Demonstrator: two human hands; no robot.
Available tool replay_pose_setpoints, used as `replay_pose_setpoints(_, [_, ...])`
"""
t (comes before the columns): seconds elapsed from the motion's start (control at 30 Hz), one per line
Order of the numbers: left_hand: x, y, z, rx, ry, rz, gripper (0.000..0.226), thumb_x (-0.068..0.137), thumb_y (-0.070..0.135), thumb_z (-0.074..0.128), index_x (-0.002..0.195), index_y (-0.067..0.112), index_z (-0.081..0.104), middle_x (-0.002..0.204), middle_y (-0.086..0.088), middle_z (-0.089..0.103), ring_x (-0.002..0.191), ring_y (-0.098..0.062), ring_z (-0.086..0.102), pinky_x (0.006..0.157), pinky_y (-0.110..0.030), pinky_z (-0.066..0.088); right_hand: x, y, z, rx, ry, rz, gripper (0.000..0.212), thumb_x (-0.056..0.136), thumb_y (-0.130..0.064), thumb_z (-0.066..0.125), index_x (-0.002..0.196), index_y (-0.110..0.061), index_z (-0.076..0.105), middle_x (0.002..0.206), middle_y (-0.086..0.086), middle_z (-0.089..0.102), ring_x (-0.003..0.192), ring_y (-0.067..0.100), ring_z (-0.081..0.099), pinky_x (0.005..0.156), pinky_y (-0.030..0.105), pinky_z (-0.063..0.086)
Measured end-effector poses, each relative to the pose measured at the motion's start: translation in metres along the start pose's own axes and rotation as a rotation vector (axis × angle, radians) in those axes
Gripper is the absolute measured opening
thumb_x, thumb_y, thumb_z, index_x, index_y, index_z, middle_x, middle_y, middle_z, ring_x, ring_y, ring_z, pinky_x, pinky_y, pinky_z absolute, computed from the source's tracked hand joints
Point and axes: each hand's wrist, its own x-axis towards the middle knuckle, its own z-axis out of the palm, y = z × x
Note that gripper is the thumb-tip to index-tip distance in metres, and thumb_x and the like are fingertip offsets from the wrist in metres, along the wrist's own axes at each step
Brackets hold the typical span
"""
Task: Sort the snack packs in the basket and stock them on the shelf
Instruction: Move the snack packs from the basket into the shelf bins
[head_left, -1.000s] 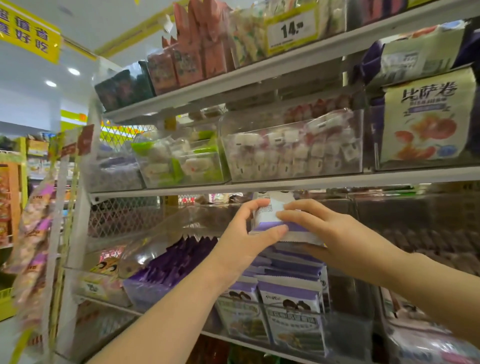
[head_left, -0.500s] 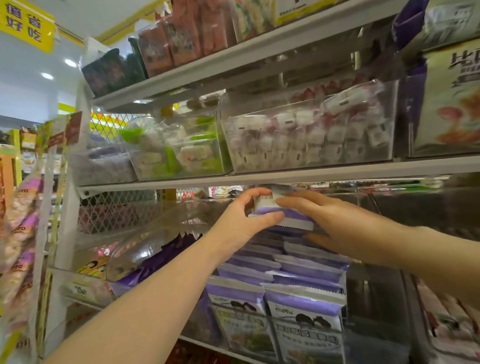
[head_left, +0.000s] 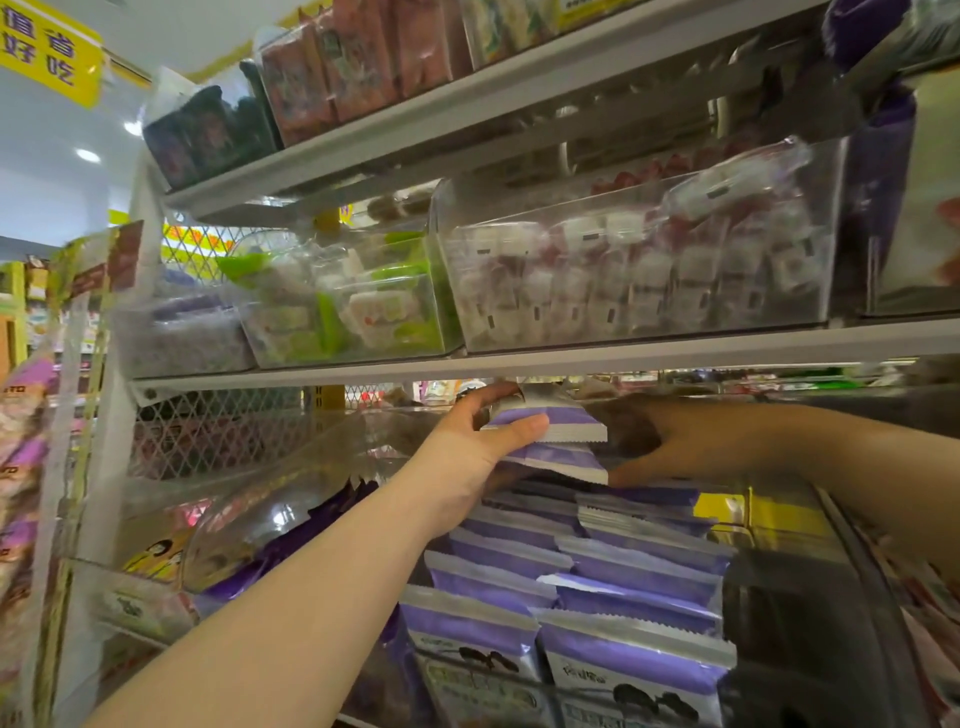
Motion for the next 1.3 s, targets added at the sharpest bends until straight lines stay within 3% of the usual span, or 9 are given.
replay_pose_setpoints(0.1, [0.005,0.006,0.005,-0.072,-0.012,-0.091,0.048,0.070,0.016,0.079,0.114,0.018,0.060,0.107,-0.007,0.068,0.078,-0.017,0.072,0.059,-0.029,0.057,0.001,-0.001,0.000,0.037,0.048,-0.001,0.062,0.078,-0.024,0.078,0.120,-0.052,0.041,0.100,-0.040,0.062,0.096,-0.018,0.058,0.072,0.002,0.047])
replay_pose_setpoints(0.27, [0.018,0.012,0.015,-0.067,-0.053,-0.199,0.032,0.083,0.014,0.072,0.114,0.014,0.062,0.089,-0.004,0.074,0.073,-0.014,0.072,0.056,-0.028,0.056,0.004,-0.009,0.006,0.003,0.095,-0.043,0.064,0.067,-0.049,0.078,0.110,-0.075,0.038,0.113,-0.036,0.061,0.102,-0.007,0.062,0.082,0.012,0.051])
replay_pose_setpoints(0.47, [0.024,0.013,0.017,0.131,-0.110,-0.213,0.020,0.087,0.030,0.070,0.102,0.018,0.065,0.079,0.001,0.075,0.066,-0.011,0.072,0.052,-0.022,0.053,0.003,-0.012,0.008,-0.133,0.192,-0.037,0.060,0.066,-0.060,0.070,0.119,-0.060,0.043,0.113,-0.041,0.055,0.103,-0.016,0.055,0.091,0.012,0.045])
replay_pose_setpoints(0.67, [0.031,0.015,0.015,0.780,0.019,0.050,0.040,0.084,0.059,0.060,0.086,0.020,0.068,0.064,0.008,0.072,0.056,-0.009,0.069,0.054,-0.024,0.053,-0.001,-0.014,0.010,-0.220,0.218,-0.001,0.061,0.081,-0.049,0.066,0.136,-0.041,0.040,0.121,-0.026,0.055,0.100,-0.008,0.059,0.086,0.011,0.046])
replay_pose_setpoints(0.8, [0.031,0.013,0.011,0.757,0.050,0.068,0.042,0.085,0.057,0.061,0.083,0.016,0.069,0.080,-0.007,0.075,0.070,-0.020,0.072,0.079,-0.038,0.059,0.005,-0.012,0.012,-0.269,0.244,0.030,0.052,0.089,-0.041,0.060,0.136,-0.036,0.041,0.117,-0.018,0.059,0.094,-0.006,0.059,0.077,0.008,0.045])
replay_pose_setpoints(0.93, [0.026,0.005,0.008,0.913,0.041,0.184,0.051,0.084,0.053,0.064,0.121,0.018,0.063,0.112,0.000,0.070,0.103,-0.019,0.065,0.091,-0.031,0.051,0.018,-0.006,0.011,-0.280,0.243,0.079,0.047,0.095,-0.036,0.054,0.138,-0.025,0.039,0.108,-0.017,0.058,0.090,-0.004,0.058,0.076,0.011,0.043])
replay_pose_setpoints(1.03, [0.020,0.001,-0.002,1.088,0.052,0.245,0.060,0.088,0.036,0.067,0.142,0.022,0.045,0.131,-0.004,0.059,0.119,-0.022,0.056,0.098,-0.030,0.045,0.029,-0.002,0.008,-0.270,0.202,0.130,0.056,0.095,-0.034,0.054,0.144,-0.021,0.031,0.129,-0.002,0.056,0.108,0.013,0.056,0.093,0.028,0.044])
replay_pose_setpoints(1.2, [0.011,-0.010,-0.019,1.345,-0.124,0.154,0.043,0.097,0.029,0.051,0.140,0.028,0.047,0.139,-0.003,0.050,0.113,-0.020,0.053,0.089,-0.023,0.039,0.025,-0.002,0.014,-0.363,0.118,0.025,0.048,0.097,-0.031,0.053,0.119,-0.064,0.026,0.133,-0.031,0.037,0.101,-0.016,0.045,0.084,-0.005,0.029])
replay_pose_setpoints(1.3, [0.011,-0.010,-0.021,1.327,-0.150,0.092,0.037,0.100,0.029,0.044,0.137,0.028,0.051,0.133,-0.005,0.056,0.101,-0.019,0.056,0.082,-0.024,0.042,0.028,-0.003,0.019,-0.522,0.058,0.001,0.045,0.099,-0.034,0.047,0.131,-0.056,0.025,0.138,-0.027,0.028,0.119,-0.006,0.031,0.090,-0.009,0.015])
